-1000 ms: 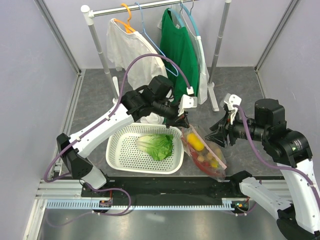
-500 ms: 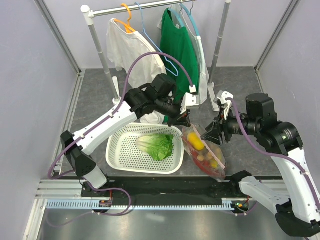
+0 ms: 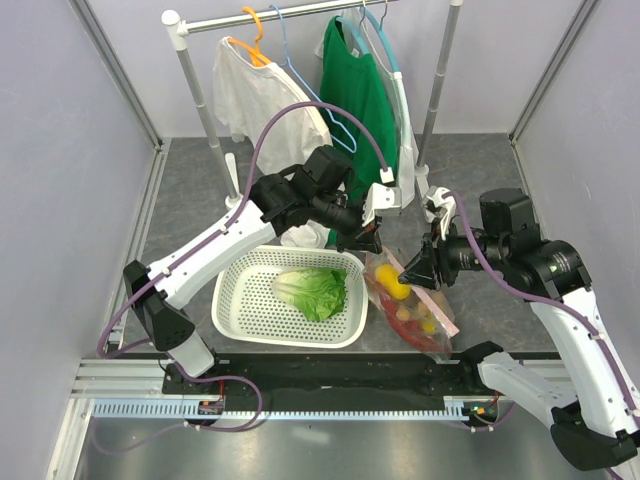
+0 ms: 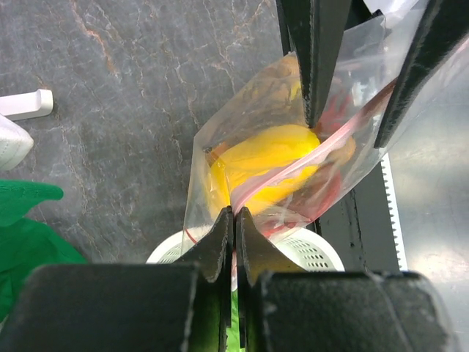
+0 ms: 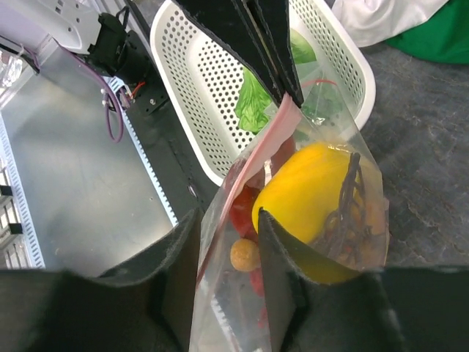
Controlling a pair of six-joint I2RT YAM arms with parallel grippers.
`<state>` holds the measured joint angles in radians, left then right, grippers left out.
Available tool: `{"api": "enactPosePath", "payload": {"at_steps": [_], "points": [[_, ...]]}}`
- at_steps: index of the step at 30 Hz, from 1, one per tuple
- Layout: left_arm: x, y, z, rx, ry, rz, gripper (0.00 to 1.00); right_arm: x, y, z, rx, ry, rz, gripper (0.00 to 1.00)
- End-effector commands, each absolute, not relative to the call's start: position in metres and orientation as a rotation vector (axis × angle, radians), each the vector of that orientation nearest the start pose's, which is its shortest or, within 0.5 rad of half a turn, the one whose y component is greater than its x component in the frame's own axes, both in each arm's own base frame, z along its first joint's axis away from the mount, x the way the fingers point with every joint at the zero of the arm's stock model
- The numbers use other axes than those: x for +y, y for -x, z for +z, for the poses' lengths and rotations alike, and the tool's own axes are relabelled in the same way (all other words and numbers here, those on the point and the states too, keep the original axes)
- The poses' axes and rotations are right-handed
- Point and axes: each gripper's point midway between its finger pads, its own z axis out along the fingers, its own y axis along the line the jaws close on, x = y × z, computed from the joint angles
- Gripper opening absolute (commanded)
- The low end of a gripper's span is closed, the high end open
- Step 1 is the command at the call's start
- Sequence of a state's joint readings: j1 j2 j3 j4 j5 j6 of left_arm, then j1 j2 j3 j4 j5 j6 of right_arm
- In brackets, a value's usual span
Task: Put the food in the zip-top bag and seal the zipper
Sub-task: Place the zipper food storage bag at the center of the board.
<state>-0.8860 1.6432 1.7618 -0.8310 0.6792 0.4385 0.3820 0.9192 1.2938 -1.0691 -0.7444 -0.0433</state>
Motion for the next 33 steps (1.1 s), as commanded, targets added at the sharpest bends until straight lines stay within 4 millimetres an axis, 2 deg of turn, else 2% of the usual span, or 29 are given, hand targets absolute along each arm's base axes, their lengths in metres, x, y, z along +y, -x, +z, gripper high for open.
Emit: {"api": "enactPosePath", "payload": {"at_steps": [1,2,4,6,7,8,11,12,13,14,16,20,21,22,26,27,28,29,30,33], "points": [[-0.391,-0.190,0.318,1.524,-1.624,-1.035,0.02,0.183,-0.140,0.304,2.063,0.843,1.025,0.36],[-0.391,-0.190,0.319,1.522,-1.623,-1.037,0.02,0.184,-0.141,0.304,2.065,0.843,1.025,0.15],[-0.391,-0.190,0.320,1.525,-1.618,-1.040,0.02,0.181,-0.145,0.306,2.066,0.824,0.996,0.00],[-0.390,-0.190,0.319,1.531,-1.615,-1.036,0.04,0.179,-0.148,0.308,2.070,0.804,0.967,0.00],[-0.389,-0.191,0.319,1.541,-1.606,-1.036,0.10,0.176,-0.152,0.309,2.076,0.777,0.930,0.00],[-0.386,-0.194,0.321,1.548,-1.592,-1.036,0.29,0.174,-0.153,0.310,2.072,0.769,0.910,0.00],[-0.378,-0.204,0.330,1.593,-1.519,-1.070,0.53,0.164,-0.161,0.310,2.099,0.659,0.834,0.00],[-0.374,-0.207,0.335,1.601,-1.494,-1.082,0.72,0.160,-0.163,0.310,2.103,0.632,0.810,0.00],[-0.371,-0.210,0.338,1.623,-1.460,-1.100,0.75,0.156,-0.167,0.309,2.112,0.599,0.773,0.00],[-0.364,-0.218,0.345,1.625,-1.425,-1.113,0.83,0.153,-0.167,0.313,2.103,0.556,0.764,0.00],[-0.355,-0.223,0.356,1.631,-1.378,-1.121,0.86,0.147,-0.170,0.318,2.091,0.500,0.728,0.00],[-0.338,-0.234,0.367,1.639,-1.308,-1.101,0.88,0.110,-0.192,0.330,2.059,0.299,0.503,0.00],[-0.335,-0.235,0.369,1.635,-1.299,-1.097,0.93,0.101,-0.196,0.336,2.037,0.278,0.451,0.00],[-0.333,-0.232,0.373,1.625,-1.296,-1.096,0.93,0.096,-0.198,0.339,2.026,0.265,0.421,0.00],[-0.327,-0.231,0.370,1.633,-1.288,-1.091,0.95,0.061,-0.215,0.349,2.001,0.184,0.190,0.00],[-0.327,-0.230,0.370,1.635,-1.286,-1.090,0.95,0.044,-0.221,0.359,1.981,0.126,0.097,0.00],[-0.327,-0.230,0.370,1.634,-1.287,-1.089,0.95,0.036,-0.224,0.363,1.974,0.120,0.042,0.00],[-0.326,-0.231,0.369,1.634,-1.285,-1.085,0.95,0.033,-0.229,0.365,1.978,0.116,0.009,0.00],[-0.326,-0.231,0.369,1.638,-1.283,-1.085,0.95,0.025,-0.231,0.375,1.955,0.098,-0.033,0.00],[-0.325,-0.233,0.368,1.641,-1.277,-1.078,0.96,0.011,-0.239,0.382,1.946,0.135,-0.164,0.00]]}}
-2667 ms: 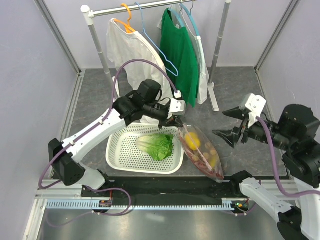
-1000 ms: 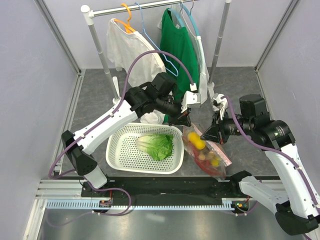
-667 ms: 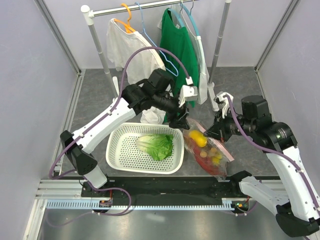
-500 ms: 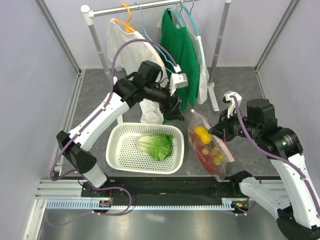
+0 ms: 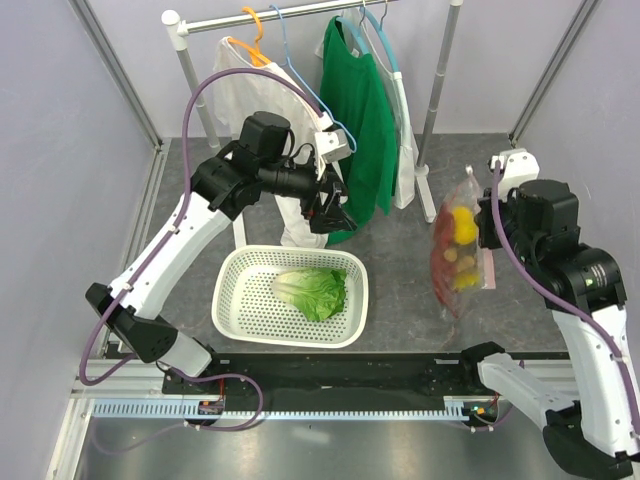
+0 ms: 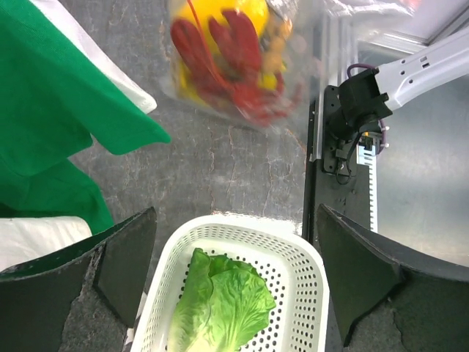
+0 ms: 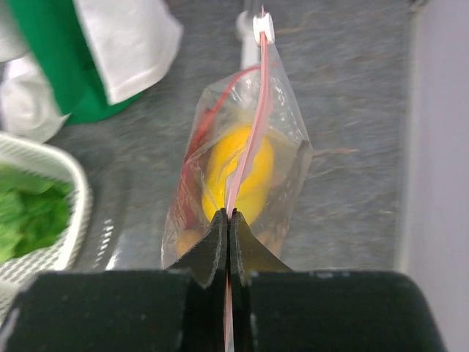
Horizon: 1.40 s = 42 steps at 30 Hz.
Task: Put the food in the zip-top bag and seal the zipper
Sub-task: Place the zipper food storage bag at the center of the board.
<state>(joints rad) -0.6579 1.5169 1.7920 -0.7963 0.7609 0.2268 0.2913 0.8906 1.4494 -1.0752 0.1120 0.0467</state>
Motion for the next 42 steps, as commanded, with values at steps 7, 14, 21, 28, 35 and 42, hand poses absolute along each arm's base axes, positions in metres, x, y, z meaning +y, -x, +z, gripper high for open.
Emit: {"api": "enactPosePath", "payload": {"at_steps": [7,14,21,28,35,42], "points": [[-0.322,-0.234,0.365,1.645,-1.268,-1.057,0.97,-0.024,-0.246,0.340,2.046,0.322,-0.515,0.00],[-0.313,-0.235,0.355,1.674,-1.241,-1.024,0.98,-0.003,-0.239,0.276,2.110,0.464,-0.389,0.00],[-0.290,-0.243,0.344,1.751,-1.153,-0.986,1.00,0.039,-0.238,0.231,2.164,0.598,-0.145,0.00],[-0.269,-0.248,0.338,1.781,-1.098,-0.946,1.00,0.082,-0.239,0.212,2.224,0.669,0.134,0.00],[-0.262,-0.252,0.341,1.775,-1.086,-0.921,1.00,0.089,-0.249,0.205,2.299,0.555,0.181,0.00],[-0.260,-0.253,0.344,1.759,-1.093,-0.919,1.00,0.022,-0.267,0.261,2.131,0.541,-0.253,0.00]]}}
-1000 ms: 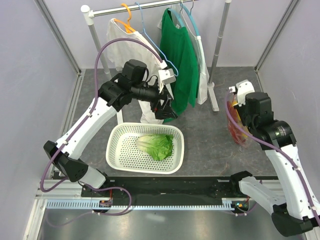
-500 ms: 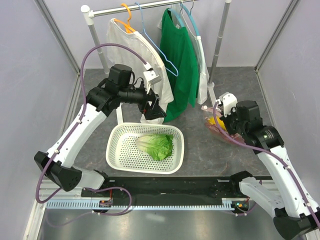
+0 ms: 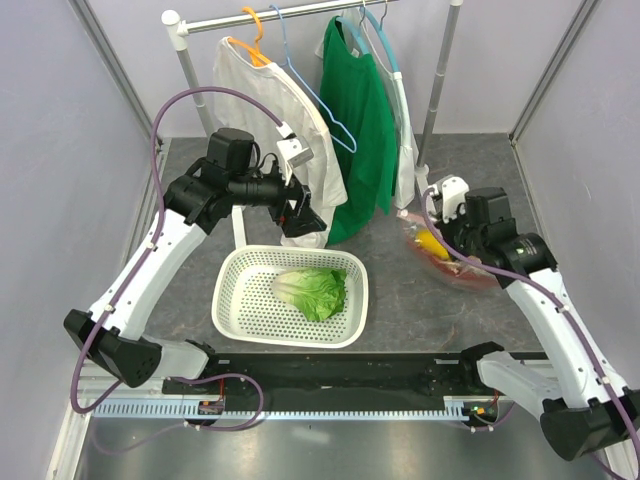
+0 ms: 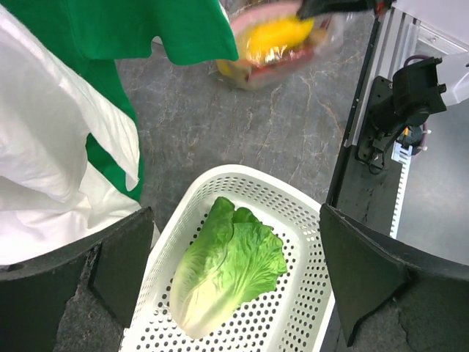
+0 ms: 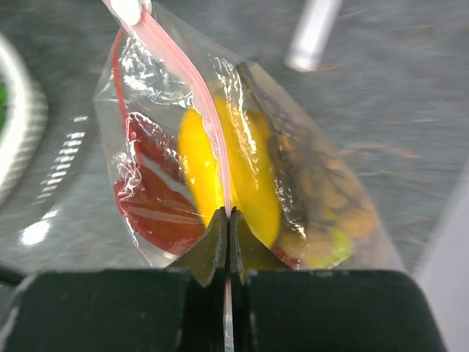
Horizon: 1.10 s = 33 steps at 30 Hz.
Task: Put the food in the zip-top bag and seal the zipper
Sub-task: Place the zipper food storage bag at the center of the board.
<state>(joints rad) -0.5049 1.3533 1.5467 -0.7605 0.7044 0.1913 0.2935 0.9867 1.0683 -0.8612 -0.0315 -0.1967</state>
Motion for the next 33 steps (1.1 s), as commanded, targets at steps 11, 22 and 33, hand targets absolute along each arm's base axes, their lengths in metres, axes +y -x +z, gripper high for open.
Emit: {"api": "enactPosePath", "payload": {"at_steps": [11,22,33], "points": [[-0.269,-0.261,0.350,1.753,-1.089,-0.952,1.00,-0.029,-0.326,0.309,1.974,0.568,-0.505,0.00],[-0.267,-0.259,0.350,1.744,-1.079,-0.954,1.00,-0.091,-0.384,0.358,1.806,0.714,-0.575,0.00],[-0.263,-0.258,0.347,1.740,-1.086,-0.918,1.00,-0.115,-0.419,0.364,1.765,0.779,-0.661,0.00]]}}
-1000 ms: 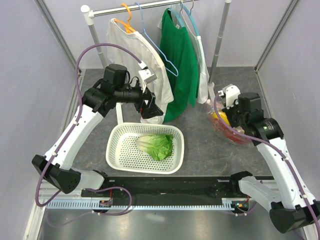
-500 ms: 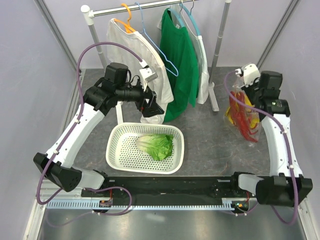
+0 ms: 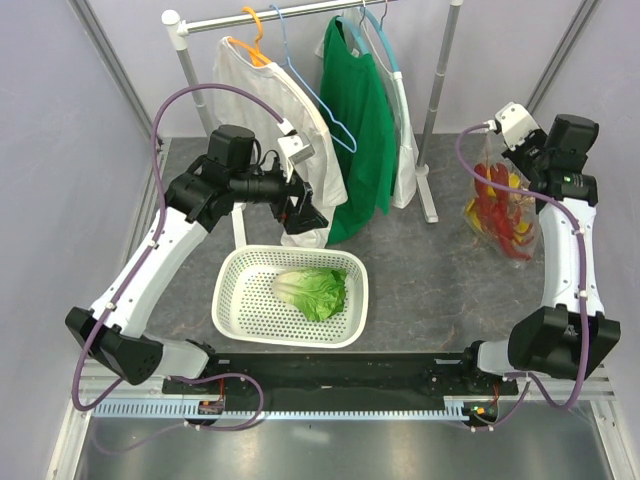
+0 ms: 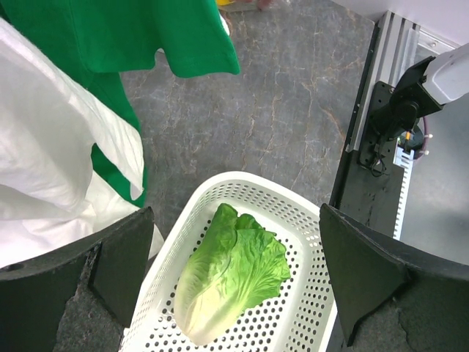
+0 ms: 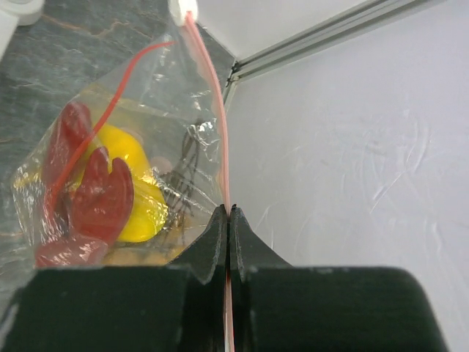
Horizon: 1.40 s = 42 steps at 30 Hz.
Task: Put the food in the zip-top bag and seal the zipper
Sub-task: Place the zipper food storage bag at the center of the board.
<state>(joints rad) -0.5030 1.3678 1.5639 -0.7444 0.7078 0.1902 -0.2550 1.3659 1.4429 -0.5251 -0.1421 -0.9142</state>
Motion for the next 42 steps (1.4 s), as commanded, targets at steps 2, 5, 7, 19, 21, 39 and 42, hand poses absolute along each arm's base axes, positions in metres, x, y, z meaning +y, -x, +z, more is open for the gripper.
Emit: {"api": "enactPosePath", "payload": {"at_steps": [2,5,7,19,21,39,42], "points": [[-0.262,-0.257,0.346,1.743,-1.084,-0.916,1.00,-0.102,-0.408,0.351,1.779,0.809,-0.597,0.00],[-0.261,-0.257,0.345,1.744,-1.085,-0.908,1.00,-0.078,-0.380,0.319,1.849,0.859,-0.472,0.00],[-0.260,-0.257,0.345,1.743,-1.084,-0.905,1.00,-0.059,-0.356,0.287,1.922,0.907,-0.347,0.00],[-0.254,-0.256,0.342,1.769,-1.053,-0.882,1.00,0.025,-0.258,0.195,2.114,1.014,0.174,0.00],[-0.250,-0.254,0.338,1.776,-1.047,-0.860,1.00,0.045,-0.241,0.186,2.127,1.054,0.315,0.00],[-0.194,-0.248,0.303,1.895,-0.836,-0.813,1.00,0.142,-0.216,0.164,2.246,0.901,0.922,0.00],[-0.188,-0.241,0.298,1.902,-0.815,-0.823,1.00,0.149,-0.218,0.167,2.208,0.913,0.891,0.18]]}}
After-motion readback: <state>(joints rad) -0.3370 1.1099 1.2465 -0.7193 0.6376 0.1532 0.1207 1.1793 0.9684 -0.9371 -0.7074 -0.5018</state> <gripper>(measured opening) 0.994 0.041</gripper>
